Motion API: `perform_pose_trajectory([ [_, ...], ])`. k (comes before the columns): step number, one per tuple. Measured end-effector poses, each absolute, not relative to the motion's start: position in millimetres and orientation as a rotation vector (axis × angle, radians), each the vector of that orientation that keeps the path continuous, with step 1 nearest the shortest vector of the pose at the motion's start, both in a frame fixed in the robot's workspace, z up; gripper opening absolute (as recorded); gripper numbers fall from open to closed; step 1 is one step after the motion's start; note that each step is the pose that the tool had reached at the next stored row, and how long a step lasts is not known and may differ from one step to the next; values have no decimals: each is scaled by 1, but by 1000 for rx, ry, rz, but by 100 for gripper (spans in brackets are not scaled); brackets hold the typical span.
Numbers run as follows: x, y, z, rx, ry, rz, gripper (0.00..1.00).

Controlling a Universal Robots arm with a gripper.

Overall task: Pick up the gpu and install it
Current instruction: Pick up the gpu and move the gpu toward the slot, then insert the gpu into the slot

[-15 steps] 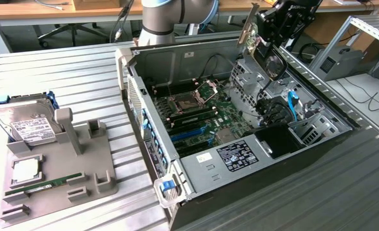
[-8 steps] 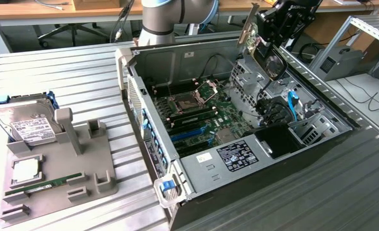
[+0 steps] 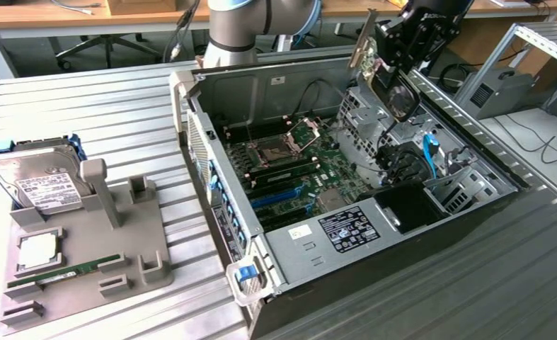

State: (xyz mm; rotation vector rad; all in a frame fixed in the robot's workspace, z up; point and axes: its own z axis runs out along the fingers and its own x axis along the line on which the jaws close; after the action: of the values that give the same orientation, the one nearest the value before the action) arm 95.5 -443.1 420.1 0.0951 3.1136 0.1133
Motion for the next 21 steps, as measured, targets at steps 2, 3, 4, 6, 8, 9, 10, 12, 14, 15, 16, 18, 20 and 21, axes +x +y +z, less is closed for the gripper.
perform_pose_trajectory([
  [2,95,-443,413,95,3114,113,27],
  [3,95,-443,412,95,3114,113,27],
  [4,95,-443,412,95,3114,113,27],
  [6,95,-443,412,95,3114,113,27],
  [8,95,-443,412,95,3114,113,27],
  [9,95,-443,412,95,3114,113,27],
  [10,95,-443,412,95,3114,113,27],
  [12,95,-443,412,95,3114,113,27],
  [14,95,-443,412,95,3114,113,27],
  [15,95,-443,412,95,3114,113,27],
  [16,95,-443,412,95,3114,113,27],
  [18,95,-443,412,90,3114,113,27],
  [20,95,-443,412,74,3115,114,27],
  [21,95,-443,412,67,3115,114,27],
])
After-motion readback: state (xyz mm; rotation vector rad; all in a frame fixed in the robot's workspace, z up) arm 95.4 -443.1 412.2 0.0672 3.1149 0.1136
